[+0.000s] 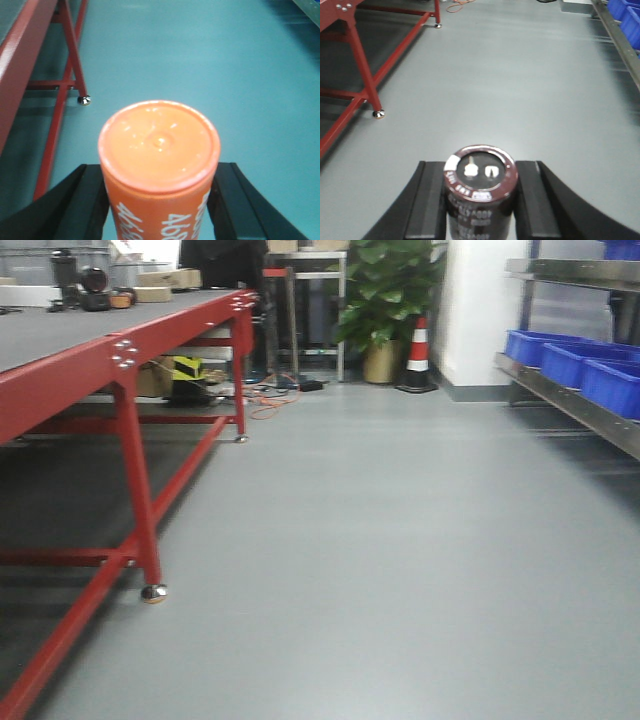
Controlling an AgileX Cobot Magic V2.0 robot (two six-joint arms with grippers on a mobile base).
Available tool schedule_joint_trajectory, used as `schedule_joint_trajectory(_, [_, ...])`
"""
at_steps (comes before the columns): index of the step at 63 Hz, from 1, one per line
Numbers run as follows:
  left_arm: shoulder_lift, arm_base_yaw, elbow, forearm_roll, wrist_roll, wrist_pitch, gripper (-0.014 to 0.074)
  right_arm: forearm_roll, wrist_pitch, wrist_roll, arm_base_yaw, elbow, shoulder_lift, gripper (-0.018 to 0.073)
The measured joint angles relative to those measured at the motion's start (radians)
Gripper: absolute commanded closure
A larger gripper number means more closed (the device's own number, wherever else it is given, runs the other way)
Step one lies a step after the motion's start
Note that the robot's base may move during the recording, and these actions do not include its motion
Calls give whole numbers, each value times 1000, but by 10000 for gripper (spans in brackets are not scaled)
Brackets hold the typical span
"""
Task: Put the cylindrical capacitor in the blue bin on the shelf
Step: 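Drive the base away from the table toward the blue bin shelf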
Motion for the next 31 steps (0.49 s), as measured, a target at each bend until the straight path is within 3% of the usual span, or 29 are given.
schedule_joint_trajectory(31, [-2, 0, 0, 0, 0, 0, 708, 0, 0, 0, 0, 0, -9, 721])
